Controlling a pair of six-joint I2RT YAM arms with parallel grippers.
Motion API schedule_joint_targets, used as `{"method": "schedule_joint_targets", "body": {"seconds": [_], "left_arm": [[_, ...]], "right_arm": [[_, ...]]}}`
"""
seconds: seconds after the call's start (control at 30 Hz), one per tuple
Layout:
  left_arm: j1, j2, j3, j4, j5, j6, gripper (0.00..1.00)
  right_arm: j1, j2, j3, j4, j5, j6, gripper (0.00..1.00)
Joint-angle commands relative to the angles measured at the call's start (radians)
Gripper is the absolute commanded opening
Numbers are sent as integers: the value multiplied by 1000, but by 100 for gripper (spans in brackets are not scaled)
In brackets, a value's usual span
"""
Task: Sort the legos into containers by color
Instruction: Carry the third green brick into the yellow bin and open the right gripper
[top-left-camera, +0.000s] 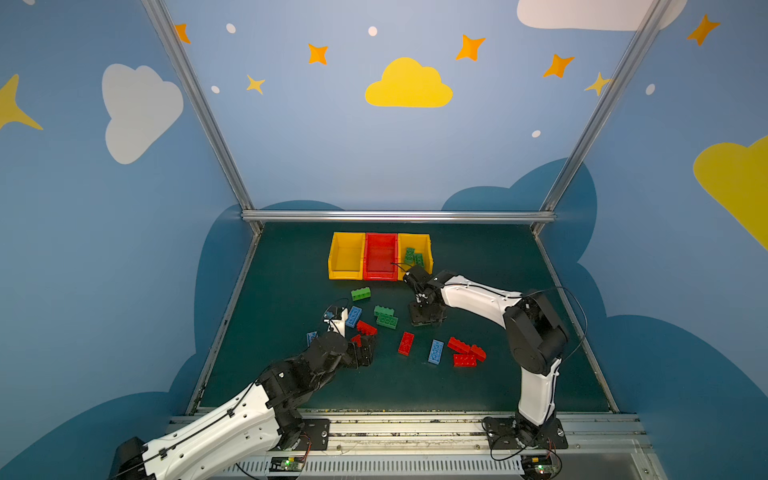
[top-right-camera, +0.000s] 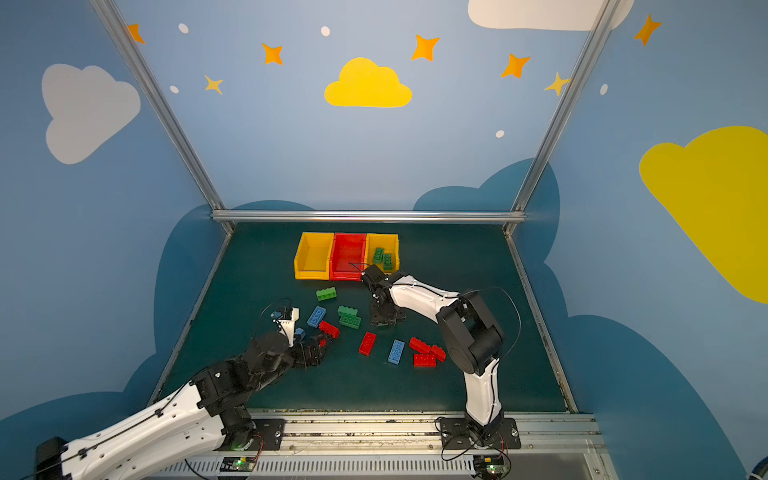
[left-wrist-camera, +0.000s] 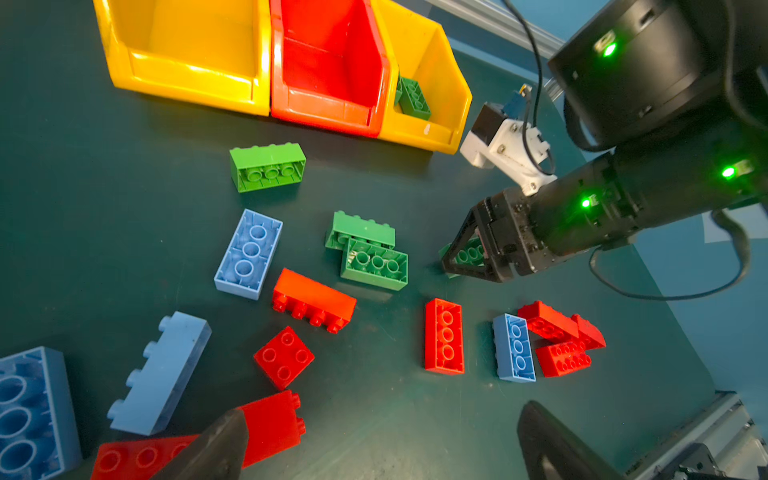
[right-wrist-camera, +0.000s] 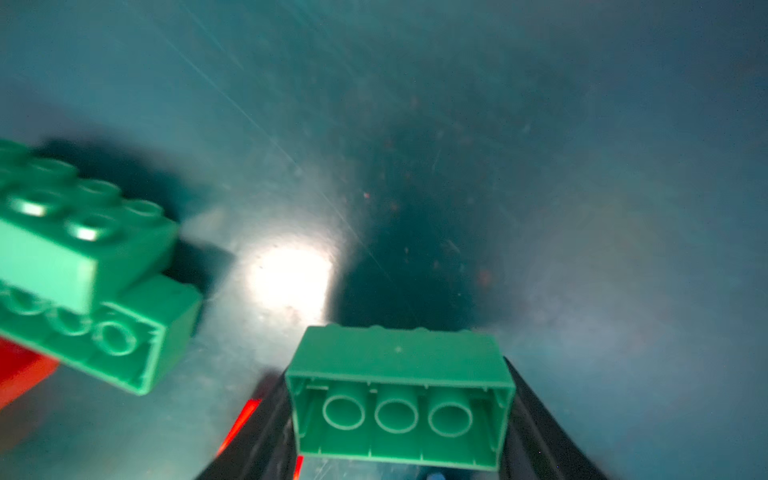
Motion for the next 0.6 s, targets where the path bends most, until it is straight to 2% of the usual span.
{"method": "schedule_joint_targets", "body": {"seconds": [0.0, 0.2, 0.4, 0.57], "left_arm": [[13, 25, -7, 47, -24, 33, 100], [83, 162, 57, 94, 48, 67, 100], [126, 314, 173, 110, 55, 108, 100], [157, 407, 249, 102, 72, 135, 100]], "right_arm": [[-14, 1, 112, -66, 35, -37, 44], [-75, 126, 410, -148, 42, -103, 44], [-154, 302, 716, -200, 18, -143, 44], [-189, 424, 875, -161, 24, -195, 45]]}}
